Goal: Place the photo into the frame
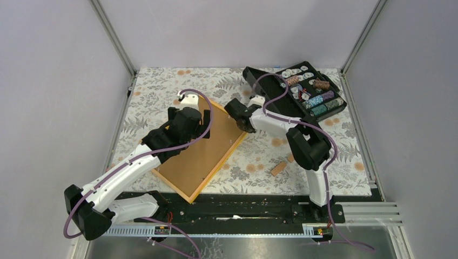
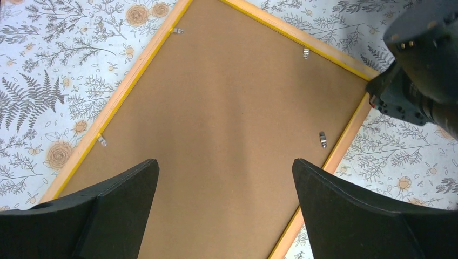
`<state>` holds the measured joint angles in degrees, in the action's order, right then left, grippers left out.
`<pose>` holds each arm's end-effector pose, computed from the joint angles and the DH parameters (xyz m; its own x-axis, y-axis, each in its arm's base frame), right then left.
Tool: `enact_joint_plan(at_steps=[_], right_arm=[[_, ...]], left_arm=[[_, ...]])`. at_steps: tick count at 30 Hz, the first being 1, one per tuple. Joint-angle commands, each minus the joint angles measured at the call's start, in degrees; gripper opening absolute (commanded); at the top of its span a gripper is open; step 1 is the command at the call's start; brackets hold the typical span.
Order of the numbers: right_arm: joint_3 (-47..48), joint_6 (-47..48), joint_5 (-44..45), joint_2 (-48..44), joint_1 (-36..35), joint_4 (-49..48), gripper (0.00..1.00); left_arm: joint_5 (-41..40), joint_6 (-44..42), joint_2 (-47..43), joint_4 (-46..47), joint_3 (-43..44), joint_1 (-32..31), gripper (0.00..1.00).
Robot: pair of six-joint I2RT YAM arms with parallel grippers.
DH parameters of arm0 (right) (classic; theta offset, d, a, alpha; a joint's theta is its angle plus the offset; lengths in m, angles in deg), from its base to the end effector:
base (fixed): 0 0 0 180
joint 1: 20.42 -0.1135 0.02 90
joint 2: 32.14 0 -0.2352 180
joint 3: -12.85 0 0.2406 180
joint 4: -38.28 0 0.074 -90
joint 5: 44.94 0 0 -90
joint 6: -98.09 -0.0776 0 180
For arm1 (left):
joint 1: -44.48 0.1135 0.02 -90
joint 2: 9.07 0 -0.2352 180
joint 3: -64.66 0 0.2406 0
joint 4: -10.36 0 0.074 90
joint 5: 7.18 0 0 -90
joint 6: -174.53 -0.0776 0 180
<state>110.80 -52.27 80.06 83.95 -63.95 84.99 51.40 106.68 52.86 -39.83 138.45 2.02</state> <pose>0.3283 0.2505 0.1253 -0.6613 0.3538 -0.6614 0.3788 0.9186 0.1126 0.2153 -0.1422 0.2835 -0.5272 0.0463 -0.8485 0.0816 0.9967 0.0037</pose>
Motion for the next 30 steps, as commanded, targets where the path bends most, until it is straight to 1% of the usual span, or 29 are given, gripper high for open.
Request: enact_joint_plan(at_steps=[1, 4, 8, 11, 13, 17, 25, 30], right_arm=[[7.0, 15.5, 1.7, 2.9, 1.0, 3.8, 0.17], [7.9, 16.0, -0.2, 3.0, 1.0, 3.8, 0.30], [7.7, 15.2, -5.4, 1.4, 1.0, 4.3, 0.50], [6.0, 14.6, -9.6, -0.7, 0.8, 4.2, 0.64], [4.1, 14.7, -12.0, -2.1, 0.3, 2.6, 0.71], [0.7, 13.8, -18.7, -3.1, -1.4, -1.2, 0.73], [1.4, 13.2, -20.6, -0.9, -3.0, -2.1, 0.76], [0.5, 12.1, -21.1, -0.6, -3.4, -2.1, 0.75]], left_arm=[[-1.6, -1.0, -1.5, 3.1, -0.6, -0.3, 0.99], [-1.7, -1.0, -1.3, 3.1, -0.6, -0.3, 0.99], [-1.6, -1.0, -0.9, 3.1, -0.5, -0.3, 0.99], [-1.5, -1.0, -0.7, 3.1, -0.4, -0.6, 0.99], [-1.5, -1.0, -0.6, 3.1, -0.4, -0.6, 0.99], [-1.5, -1.0, -0.5, 3.1, -0.3, -0.6, 0.99], [-1.5, -1.0, -0.5, 3.1, -0.4, -0.6, 0.99], [-1.5, -1.0, -0.4, 3.1, -0.3, -0.5, 0.99]])
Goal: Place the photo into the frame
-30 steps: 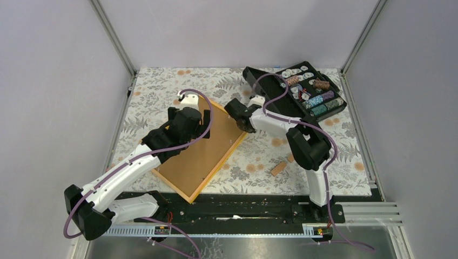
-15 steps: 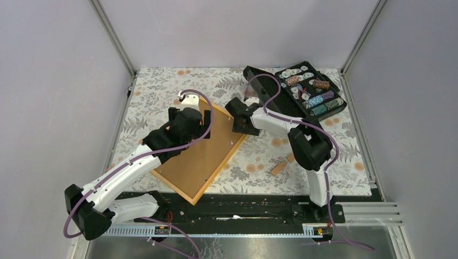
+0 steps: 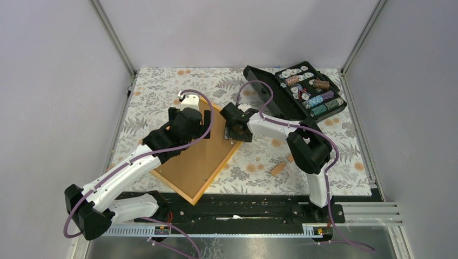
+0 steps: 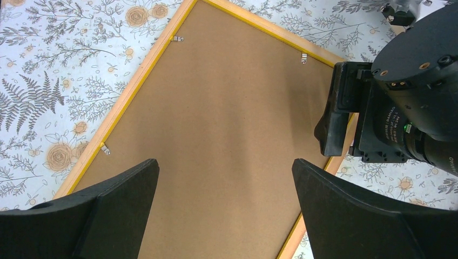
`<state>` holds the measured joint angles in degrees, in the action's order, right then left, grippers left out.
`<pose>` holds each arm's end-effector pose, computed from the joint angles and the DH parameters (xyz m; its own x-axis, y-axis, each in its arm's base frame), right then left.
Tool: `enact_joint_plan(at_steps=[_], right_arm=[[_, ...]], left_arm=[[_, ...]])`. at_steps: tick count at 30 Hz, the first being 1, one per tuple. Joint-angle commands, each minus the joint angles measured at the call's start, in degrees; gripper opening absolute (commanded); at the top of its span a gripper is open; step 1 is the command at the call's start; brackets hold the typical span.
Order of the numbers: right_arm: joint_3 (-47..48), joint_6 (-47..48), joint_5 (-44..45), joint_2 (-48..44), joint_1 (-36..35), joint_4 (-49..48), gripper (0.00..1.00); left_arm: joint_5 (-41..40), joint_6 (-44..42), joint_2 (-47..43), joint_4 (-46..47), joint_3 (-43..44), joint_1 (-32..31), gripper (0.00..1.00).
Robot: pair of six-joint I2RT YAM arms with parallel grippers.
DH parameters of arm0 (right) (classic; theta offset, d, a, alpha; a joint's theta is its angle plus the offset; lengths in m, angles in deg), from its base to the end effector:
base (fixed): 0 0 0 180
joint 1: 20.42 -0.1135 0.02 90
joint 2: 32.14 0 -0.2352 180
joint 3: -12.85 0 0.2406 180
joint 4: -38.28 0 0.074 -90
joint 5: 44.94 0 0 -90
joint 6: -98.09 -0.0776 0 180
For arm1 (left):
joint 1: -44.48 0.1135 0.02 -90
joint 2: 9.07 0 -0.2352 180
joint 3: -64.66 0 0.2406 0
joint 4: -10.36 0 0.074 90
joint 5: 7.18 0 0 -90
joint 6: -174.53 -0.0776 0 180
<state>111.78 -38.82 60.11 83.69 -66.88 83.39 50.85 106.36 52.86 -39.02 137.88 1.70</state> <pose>0.3057 0.2924 0.1237 -0.8655 0.1130 -0.4881 0.0233 0.9823 0.1861 0.2153 -0.1433 0.2819 -0.5208 0.0522 -0.8521 0.0826 0.9965 0.0105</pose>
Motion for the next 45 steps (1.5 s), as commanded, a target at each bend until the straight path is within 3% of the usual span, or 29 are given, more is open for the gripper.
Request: enact_joint_plan(at_steps=[1, 9, 16, 23, 33, 42, 43, 45], right_arm=[[-0.7, -1.5, -1.2, -0.2, -0.4, -0.5, 0.75], [0.0, -1.9, -0.8, 1.9, -0.6, 0.4, 0.72], [-0.2, -3.0, -0.6, 2.6, -0.5, 1.3, 0.62], [-0.5, -4.6, -1.0, 2.0, -0.5, 1.2, 0.44], [0.2, -3.5, 0.1, 1.8, 0.5, 1.2, 0.01], [0.4, 0.0, 2.1, 0.1, 2.0, 0.7, 0.00], [0.6, 0.5, 2.3, 0.1, 2.1, 0.8, 0.05], [0.3, 0.7, 2.5, -0.2, 2.4, 0.7, 0.24]], left_arm=[[-0.9, -0.6, -0.4, 2.3, 0.3, -0.1, 0.99], [-0.6, -0.6, -0.3, 2.3, 0.2, -0.2, 0.99], [-0.7, -0.6, -0.5, 2.2, 0.1, -0.1, 0.99], [-0.6, -0.6, -0.5, 2.3, 0.1, -0.2, 0.99], [-0.7, -0.6, -0.8, 2.3, 0.0, -0.2, 0.99], [-0.6, -0.6, -1.0, 2.3, -0.1, -0.2, 0.99], [-0.6, -0.6, -1.0, 2.3, -0.1, -0.3, 0.99], [-0.6, -0.6, -1.0, 2.3, -0.2, -0.3, 0.99]])
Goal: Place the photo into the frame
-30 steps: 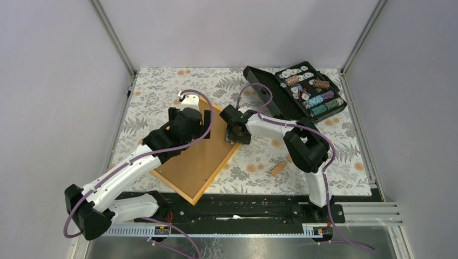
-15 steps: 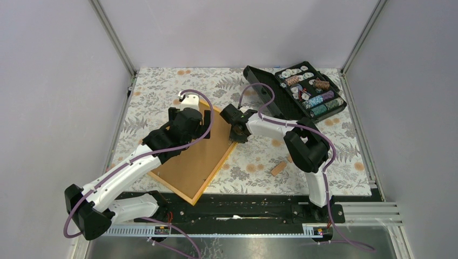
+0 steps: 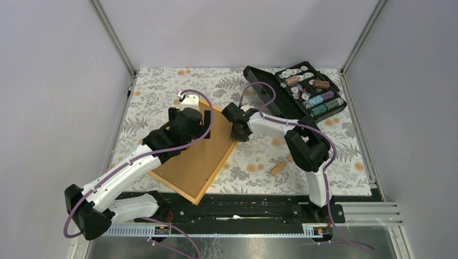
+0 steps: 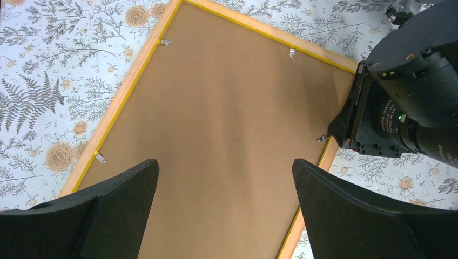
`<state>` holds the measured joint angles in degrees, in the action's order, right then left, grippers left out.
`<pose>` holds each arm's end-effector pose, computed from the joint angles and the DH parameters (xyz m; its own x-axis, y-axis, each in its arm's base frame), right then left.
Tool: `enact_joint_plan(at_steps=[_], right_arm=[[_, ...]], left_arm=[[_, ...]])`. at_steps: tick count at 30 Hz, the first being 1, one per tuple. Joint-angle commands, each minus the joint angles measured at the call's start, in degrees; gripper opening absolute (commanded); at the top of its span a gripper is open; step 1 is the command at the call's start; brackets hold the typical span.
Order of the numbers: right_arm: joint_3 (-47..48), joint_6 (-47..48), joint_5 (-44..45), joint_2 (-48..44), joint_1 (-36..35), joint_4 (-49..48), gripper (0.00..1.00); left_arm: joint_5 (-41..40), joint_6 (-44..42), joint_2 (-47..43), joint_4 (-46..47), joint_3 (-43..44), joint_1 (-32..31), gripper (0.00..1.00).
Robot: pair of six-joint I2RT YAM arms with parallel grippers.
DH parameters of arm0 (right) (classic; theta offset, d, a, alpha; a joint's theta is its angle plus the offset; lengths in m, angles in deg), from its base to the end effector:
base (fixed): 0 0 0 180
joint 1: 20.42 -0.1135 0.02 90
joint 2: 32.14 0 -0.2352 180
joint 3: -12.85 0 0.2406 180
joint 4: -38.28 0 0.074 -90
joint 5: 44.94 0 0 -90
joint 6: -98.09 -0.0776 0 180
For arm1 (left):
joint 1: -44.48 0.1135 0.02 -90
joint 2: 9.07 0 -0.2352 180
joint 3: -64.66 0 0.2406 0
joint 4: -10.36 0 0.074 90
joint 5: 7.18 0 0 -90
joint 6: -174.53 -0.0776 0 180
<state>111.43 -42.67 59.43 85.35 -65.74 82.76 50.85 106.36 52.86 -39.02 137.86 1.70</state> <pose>0.3111 0.2872 0.1108 -0.8706 0.1866 -0.4552 0.1006 0.9732 0.2065 0.2153 -0.1432 0.2818 -0.5210 0.0524 -0.8519 0.0826 0.9965 0.0108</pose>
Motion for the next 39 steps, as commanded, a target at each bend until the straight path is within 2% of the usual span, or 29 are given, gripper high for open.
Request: enact_joint_plan(at_steps=[1, 3, 7, 15, 20, 25, 29, 33, 39], right_arm=[[0.5, 4.3, 3.1, -2.2, 1.4, 1.3, 0.31], [0.4, 4.3, 2.8, -2.6, 1.4, 1.2, 0.43], [0.3, 3.8, 1.0, -2.7, 1.4, 0.5, 0.53], [-1.0, 2.9, -0.8, -0.9, 1.5, -0.2, 0.55], [-1.4, 2.9, -0.4, -1.3, 1.5, -0.1, 0.45], [-0.6, 2.9, -0.4, -1.1, 1.4, -0.2, 0.19], [0.0, 2.9, 0.1, -0.9, 1.5, -0.1, 0.07], [0.2, 3.4, 1.4, -1.2, 1.8, -0.1, 0.00], [1.1, 6.1, 3.0, -1.3, 4.1, -0.2, 0.00]], left_arm=[[-0.6, -0.6, -1.0, 2.3, -0.2, -0.2, 0.99], [-0.5, -0.6, -1.0, 2.4, -0.1, -0.2, 0.99], [-0.3, -0.7, -0.9, 2.5, -0.1, -0.3, 0.99], [-0.3, -0.7, -0.9, 2.5, -0.1, -0.2, 0.99], [-0.1, -0.8, -0.7, 2.4, -0.2, -0.2, 0.99], [-0.3, -0.7, -0.7, 2.5, -0.2, -0.2, 0.99], [-0.3, -0.7, -0.7, 2.5, -0.2, -0.2, 0.99], [-0.3, -0.7, -0.7, 2.5, -0.1, -0.3, 0.99], [-0.6, -0.7, -0.5, 2.5, -0.2, -0.2, 0.99]])
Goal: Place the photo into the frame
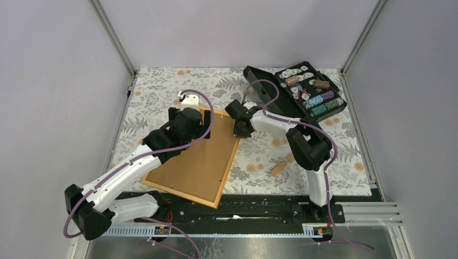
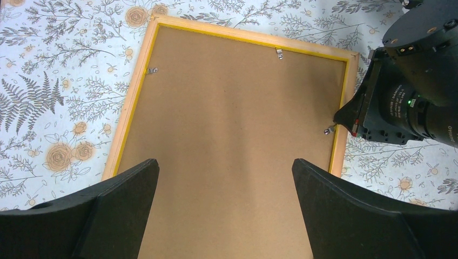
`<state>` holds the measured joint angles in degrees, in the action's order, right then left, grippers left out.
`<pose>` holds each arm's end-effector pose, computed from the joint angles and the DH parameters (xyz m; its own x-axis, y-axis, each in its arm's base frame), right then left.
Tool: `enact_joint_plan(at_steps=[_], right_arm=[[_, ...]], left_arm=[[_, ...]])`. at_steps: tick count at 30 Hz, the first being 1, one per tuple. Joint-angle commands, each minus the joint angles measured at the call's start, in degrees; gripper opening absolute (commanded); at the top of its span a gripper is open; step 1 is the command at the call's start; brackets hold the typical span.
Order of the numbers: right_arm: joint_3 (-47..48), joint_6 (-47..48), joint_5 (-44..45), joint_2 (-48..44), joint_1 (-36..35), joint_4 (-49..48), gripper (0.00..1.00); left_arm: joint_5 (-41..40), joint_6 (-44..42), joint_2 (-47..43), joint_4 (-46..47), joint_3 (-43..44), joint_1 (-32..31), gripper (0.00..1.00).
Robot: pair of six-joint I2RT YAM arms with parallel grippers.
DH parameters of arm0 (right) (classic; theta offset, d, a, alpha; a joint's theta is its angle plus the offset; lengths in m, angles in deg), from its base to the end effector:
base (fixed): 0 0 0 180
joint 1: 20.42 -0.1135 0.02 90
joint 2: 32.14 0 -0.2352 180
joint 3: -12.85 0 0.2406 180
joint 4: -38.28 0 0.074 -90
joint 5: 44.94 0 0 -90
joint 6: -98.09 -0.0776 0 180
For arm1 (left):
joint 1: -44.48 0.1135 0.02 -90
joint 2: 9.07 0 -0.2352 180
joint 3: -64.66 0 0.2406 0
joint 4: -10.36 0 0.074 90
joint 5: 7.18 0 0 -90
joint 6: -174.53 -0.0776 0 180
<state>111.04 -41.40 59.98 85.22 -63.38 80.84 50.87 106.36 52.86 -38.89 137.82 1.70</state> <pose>0.3253 0.2756 0.1122 -0.8515 0.2109 -0.4801 0.1203 0.9697 0.2128 0.2154 -0.1434 0.2818 -0.5202 0.0515 -0.8525 0.0828 0.9965 0.0096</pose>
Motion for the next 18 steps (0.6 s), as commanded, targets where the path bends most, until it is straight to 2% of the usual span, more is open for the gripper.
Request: enact_joint_plan(at_steps=[1, 6, 9, 13, 18], right_arm=[[2.0, 5.6, 3.2, -1.0, 2.0, 1.8, 0.00], [7.3, 9.7, 4.9, 0.8, 3.7, 1.8, 0.00], [11.6, 11.6, 5.3, 2.4, 4.3, 2.3, 0.03], [16.1, 13.5, 6.6, 4.0, 4.6, 3.9, 0.17], [17.0, 15.4, 5.9, 2.5, 4.5, 4.0, 0.48]], left_arm=[[-0.6, -0.7, -0.4, 2.4, -0.1, -0.2, 0.99], [-0.2, -0.7, -0.1, 2.5, -0.1, 0.1, 0.99], [-0.2, -0.7, 0.2, 2.6, -0.1, 0.2, 0.99], [-0.3, -0.7, 0.5, 2.6, -0.1, 0.7, 0.99], [-0.3, -0.6, 1.7, 2.5, 0.0, 2.1, 0.99]])
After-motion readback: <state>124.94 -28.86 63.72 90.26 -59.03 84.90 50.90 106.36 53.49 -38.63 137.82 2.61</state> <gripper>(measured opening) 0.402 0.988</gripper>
